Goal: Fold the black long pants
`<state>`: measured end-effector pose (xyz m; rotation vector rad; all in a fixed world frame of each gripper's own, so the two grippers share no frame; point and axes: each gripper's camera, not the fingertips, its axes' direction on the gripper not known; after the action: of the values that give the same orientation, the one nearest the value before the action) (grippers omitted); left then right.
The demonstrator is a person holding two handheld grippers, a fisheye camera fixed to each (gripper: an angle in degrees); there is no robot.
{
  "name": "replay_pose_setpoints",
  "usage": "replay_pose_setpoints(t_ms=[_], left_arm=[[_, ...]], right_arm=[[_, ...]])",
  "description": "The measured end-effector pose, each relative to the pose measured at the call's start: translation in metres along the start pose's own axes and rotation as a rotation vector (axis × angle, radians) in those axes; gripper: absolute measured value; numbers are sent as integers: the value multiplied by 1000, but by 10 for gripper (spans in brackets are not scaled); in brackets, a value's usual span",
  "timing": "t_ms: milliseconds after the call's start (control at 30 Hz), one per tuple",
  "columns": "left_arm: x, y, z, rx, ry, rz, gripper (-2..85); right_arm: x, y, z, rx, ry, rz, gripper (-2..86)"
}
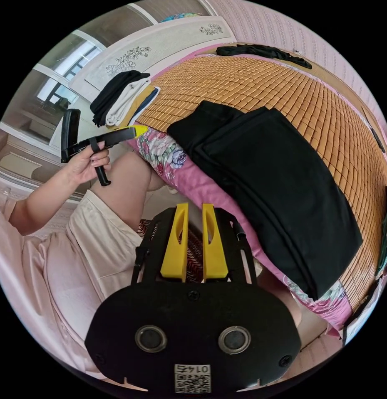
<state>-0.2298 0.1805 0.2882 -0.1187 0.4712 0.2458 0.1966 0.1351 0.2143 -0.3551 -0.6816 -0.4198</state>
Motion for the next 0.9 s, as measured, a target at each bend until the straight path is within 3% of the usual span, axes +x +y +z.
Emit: replay_pose_setpoints(t_ms=[100, 400, 633, 700, 767, 833, 900], left_arm=[[21, -4, 29, -18, -64, 110, 47], [10, -14, 98, -140, -118, 92, 80], [-6, 5, 98, -136, -135, 111, -2], [-10, 8, 97, -131, -129, 112, -7], [-12, 14, 95, -118, -127, 127, -9], [-14, 17, 90, -101, -114, 139, -9], [-14, 20, 84, -74, -114, 164, -10]], right_arm=[[14, -29, 6, 20, 19, 27, 59], [73, -158, 23, 33, 192, 16, 112], [143, -263, 80, -74, 330, 35, 133], [163, -276, 100, -157, 259, 60, 114], [175, -280, 98, -126, 205, 94, 95], [180, -280, 87, -57, 166, 93, 9], [179, -279, 78, -20, 177, 73, -1]])
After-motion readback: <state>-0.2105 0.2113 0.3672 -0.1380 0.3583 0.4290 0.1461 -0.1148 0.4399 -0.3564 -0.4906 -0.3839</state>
